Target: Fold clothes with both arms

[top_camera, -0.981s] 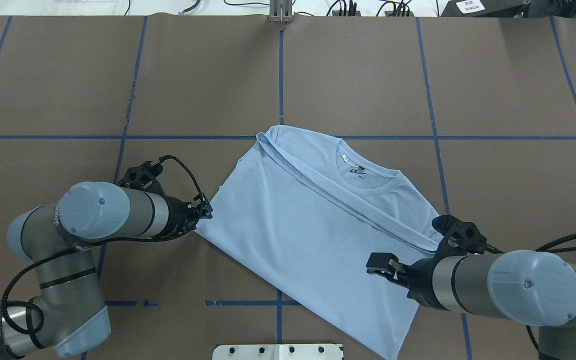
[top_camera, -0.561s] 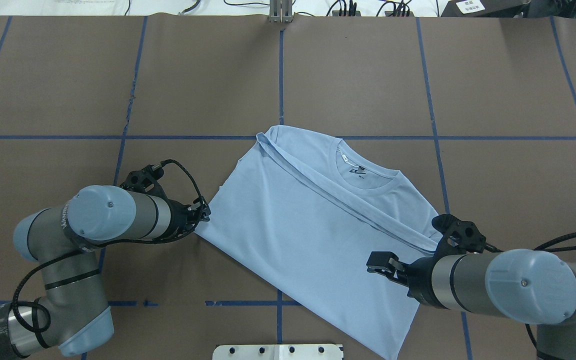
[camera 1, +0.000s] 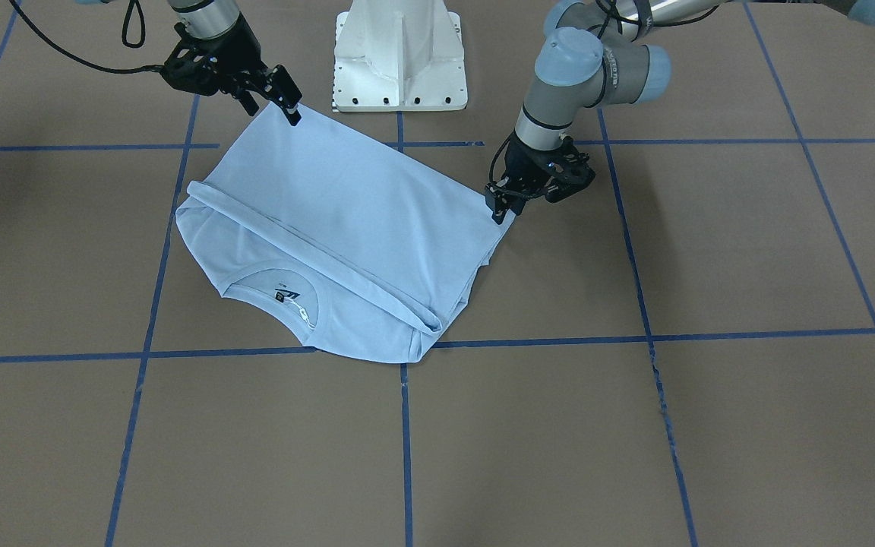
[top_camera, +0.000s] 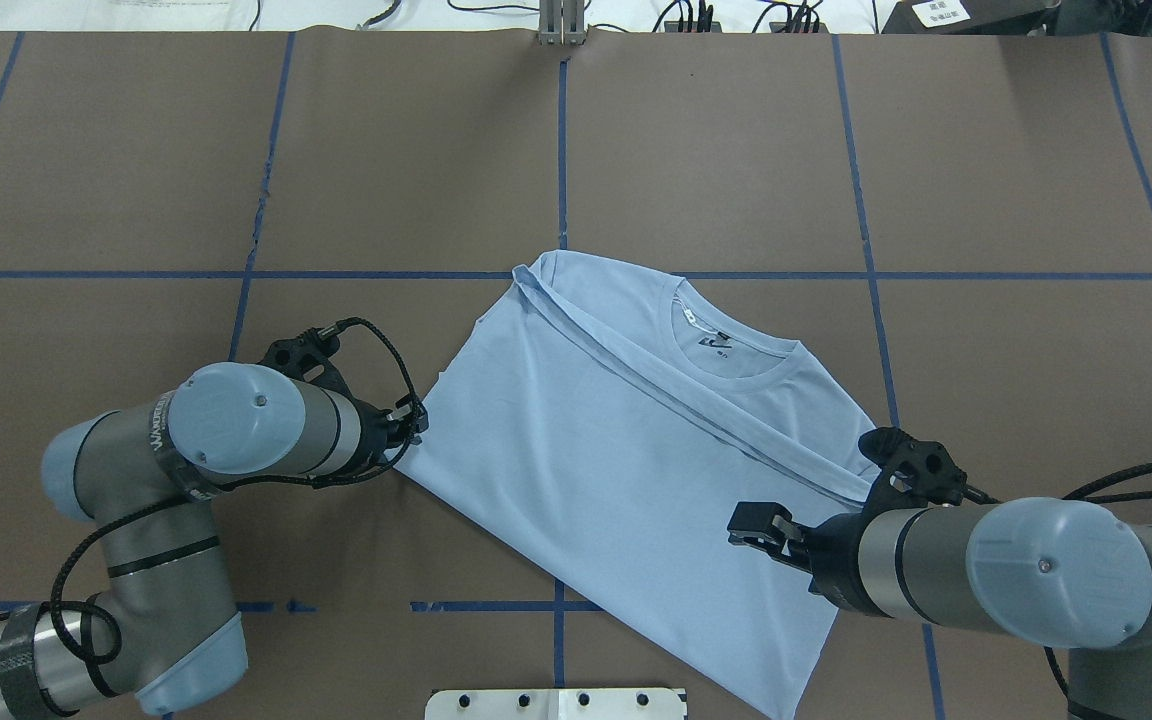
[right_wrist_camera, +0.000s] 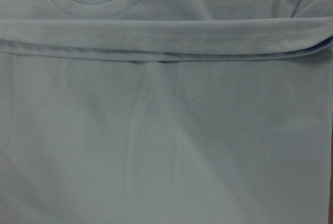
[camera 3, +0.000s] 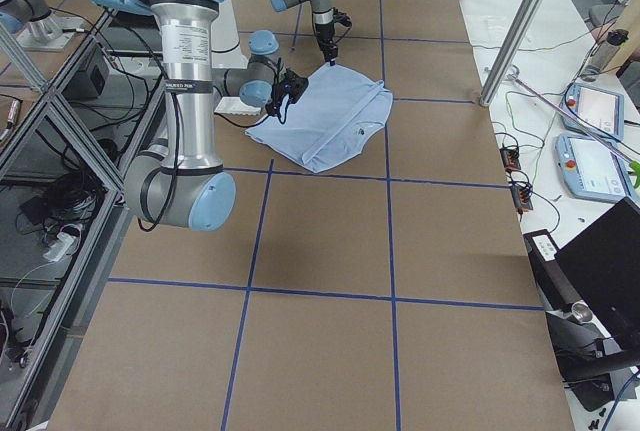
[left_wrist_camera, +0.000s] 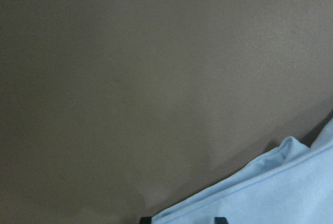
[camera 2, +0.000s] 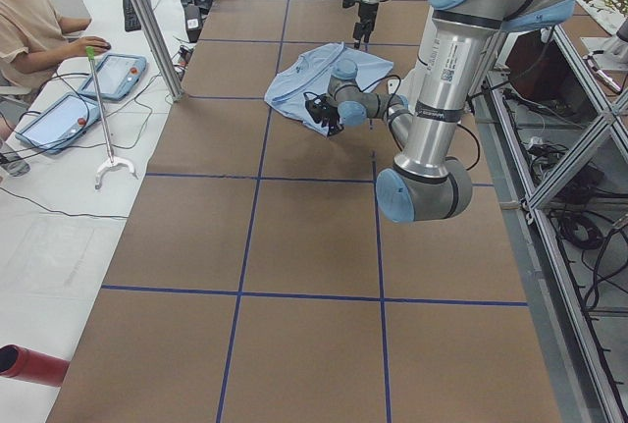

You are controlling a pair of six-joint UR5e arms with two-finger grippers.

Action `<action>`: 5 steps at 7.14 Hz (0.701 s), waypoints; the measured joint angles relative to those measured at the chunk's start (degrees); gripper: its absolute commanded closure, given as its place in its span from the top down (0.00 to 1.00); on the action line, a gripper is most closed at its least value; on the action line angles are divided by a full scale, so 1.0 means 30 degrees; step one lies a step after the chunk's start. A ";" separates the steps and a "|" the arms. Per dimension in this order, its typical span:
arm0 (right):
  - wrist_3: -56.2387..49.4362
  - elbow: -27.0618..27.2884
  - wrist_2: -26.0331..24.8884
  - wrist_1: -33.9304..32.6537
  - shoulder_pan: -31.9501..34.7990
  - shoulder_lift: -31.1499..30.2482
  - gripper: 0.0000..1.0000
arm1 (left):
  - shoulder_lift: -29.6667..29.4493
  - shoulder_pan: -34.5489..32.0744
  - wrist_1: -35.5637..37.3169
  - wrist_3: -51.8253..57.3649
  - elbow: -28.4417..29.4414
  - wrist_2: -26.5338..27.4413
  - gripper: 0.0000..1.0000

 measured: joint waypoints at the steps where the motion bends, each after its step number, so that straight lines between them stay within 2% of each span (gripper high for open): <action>1: 0.0002 -0.0014 -0.0006 -0.0007 0.0008 0.0061 1.00 | -0.0019 0.0006 0.0305 -0.0005 -0.0054 -0.0005 0.50; 5: 0.0113 -0.0047 -0.0014 -0.0011 0.0012 0.0274 1.00 | 0.0130 0.0053 0.1506 -0.0007 -0.0644 -0.0007 0.49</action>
